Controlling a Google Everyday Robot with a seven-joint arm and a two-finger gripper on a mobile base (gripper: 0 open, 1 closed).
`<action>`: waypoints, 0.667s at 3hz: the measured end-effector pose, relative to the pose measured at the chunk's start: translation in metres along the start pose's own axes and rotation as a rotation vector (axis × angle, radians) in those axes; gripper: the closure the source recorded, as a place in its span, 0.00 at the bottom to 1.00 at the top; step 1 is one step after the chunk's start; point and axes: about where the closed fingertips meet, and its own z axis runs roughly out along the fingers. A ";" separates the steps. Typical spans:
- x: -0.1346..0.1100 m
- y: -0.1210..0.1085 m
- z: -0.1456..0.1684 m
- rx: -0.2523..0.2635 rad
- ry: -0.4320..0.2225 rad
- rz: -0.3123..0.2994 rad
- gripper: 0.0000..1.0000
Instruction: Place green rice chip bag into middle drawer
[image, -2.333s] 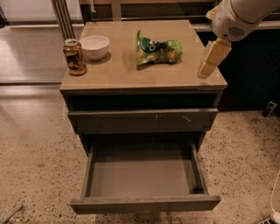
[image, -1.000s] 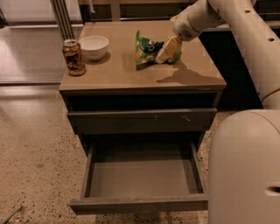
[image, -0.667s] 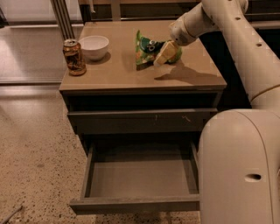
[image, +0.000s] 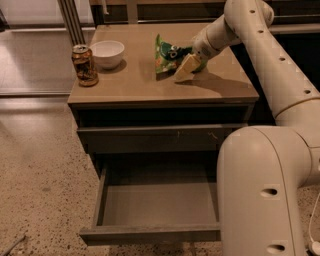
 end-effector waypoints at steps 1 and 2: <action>0.000 0.000 0.001 0.000 0.000 0.000 0.42; 0.000 0.000 0.001 0.000 0.000 0.000 0.65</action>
Offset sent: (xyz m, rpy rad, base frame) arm 0.0003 0.0002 -0.0004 0.0002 -0.0001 -0.0001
